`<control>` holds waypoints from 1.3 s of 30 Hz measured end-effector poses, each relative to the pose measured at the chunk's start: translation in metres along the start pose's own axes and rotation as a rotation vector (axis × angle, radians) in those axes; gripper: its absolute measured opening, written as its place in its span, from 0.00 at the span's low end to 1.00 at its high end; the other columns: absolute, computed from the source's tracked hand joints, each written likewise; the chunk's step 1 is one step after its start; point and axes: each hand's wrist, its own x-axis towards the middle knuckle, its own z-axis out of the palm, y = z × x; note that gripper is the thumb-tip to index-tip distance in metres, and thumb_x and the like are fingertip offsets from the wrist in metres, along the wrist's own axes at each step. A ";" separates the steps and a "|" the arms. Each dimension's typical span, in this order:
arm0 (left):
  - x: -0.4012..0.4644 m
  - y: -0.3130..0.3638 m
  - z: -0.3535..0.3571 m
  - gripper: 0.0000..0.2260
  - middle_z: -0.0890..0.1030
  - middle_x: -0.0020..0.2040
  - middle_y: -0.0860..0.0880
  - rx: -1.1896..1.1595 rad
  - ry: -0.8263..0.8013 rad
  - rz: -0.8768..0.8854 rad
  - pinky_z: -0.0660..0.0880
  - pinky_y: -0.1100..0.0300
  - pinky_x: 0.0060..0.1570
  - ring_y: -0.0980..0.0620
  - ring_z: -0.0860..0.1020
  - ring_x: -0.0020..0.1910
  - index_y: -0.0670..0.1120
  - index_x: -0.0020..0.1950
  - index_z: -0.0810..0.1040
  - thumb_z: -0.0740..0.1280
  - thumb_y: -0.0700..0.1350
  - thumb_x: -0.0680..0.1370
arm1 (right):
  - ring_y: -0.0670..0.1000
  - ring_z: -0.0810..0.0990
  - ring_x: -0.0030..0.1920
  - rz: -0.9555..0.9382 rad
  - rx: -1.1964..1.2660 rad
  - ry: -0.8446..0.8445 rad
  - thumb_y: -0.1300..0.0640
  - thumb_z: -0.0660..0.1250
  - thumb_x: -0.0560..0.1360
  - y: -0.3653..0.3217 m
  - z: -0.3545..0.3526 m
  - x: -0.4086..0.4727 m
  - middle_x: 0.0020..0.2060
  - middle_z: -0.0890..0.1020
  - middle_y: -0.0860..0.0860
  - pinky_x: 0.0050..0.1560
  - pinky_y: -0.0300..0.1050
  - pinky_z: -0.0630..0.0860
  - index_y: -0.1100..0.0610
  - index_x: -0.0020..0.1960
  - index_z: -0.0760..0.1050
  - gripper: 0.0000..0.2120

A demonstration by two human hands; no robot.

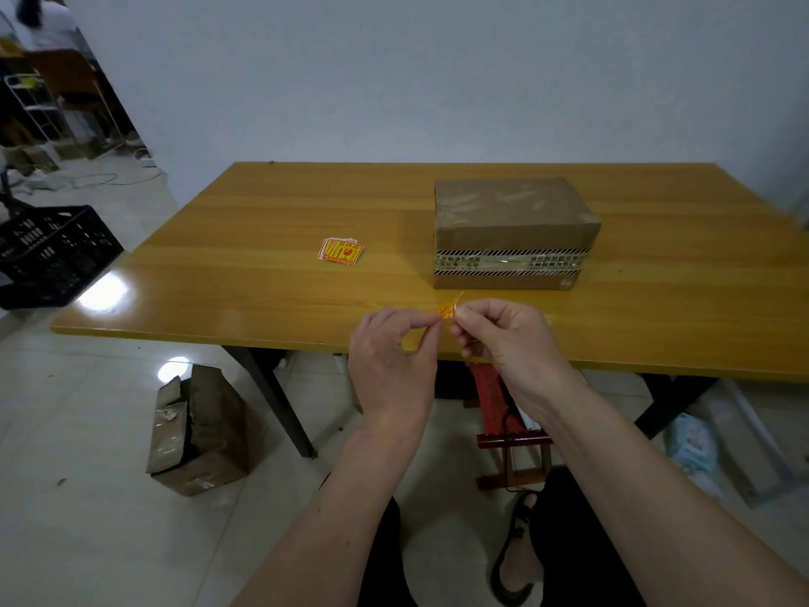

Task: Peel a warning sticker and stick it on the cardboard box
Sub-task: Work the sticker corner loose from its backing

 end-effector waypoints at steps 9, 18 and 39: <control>0.000 -0.004 -0.002 0.05 0.81 0.36 0.50 0.070 0.021 0.126 0.74 0.52 0.38 0.50 0.77 0.38 0.48 0.37 0.82 0.75 0.40 0.67 | 0.46 0.76 0.32 0.019 0.013 0.062 0.57 0.67 0.75 -0.002 0.004 -0.004 0.30 0.80 0.51 0.34 0.37 0.75 0.61 0.39 0.81 0.10; -0.001 -0.011 0.003 0.03 0.82 0.38 0.51 0.065 -0.032 0.134 0.74 0.54 0.42 0.52 0.78 0.40 0.50 0.41 0.84 0.74 0.44 0.69 | 0.47 0.76 0.32 0.008 -0.090 0.074 0.61 0.69 0.73 0.000 0.004 -0.002 0.31 0.80 0.52 0.34 0.38 0.75 0.59 0.38 0.81 0.06; -0.003 -0.009 0.004 0.04 0.80 0.38 0.50 0.029 -0.023 0.092 0.74 0.55 0.40 0.51 0.76 0.40 0.49 0.41 0.84 0.74 0.41 0.69 | 0.45 0.76 0.32 0.046 -0.069 0.053 0.61 0.67 0.74 0.003 0.004 -0.002 0.30 0.79 0.51 0.34 0.38 0.73 0.57 0.35 0.80 0.09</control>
